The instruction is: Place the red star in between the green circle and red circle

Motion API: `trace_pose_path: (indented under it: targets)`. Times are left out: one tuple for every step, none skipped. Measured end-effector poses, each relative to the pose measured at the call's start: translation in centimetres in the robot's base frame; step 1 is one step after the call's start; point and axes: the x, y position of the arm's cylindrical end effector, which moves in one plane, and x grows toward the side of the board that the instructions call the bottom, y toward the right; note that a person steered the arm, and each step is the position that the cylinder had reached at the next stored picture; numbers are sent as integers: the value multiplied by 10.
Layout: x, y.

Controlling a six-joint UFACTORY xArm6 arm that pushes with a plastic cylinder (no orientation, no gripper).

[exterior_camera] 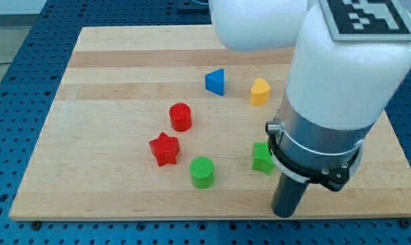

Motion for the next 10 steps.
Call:
trace_pose_path:
  targets:
    - [0, 0]
    - [0, 21]
    - [0, 92]
    - [-1, 139]
    - [-1, 153]
    - [-1, 163]
    - [-1, 163]
    - [-7, 163]
    - [-31, 163]
    - [-46, 163]
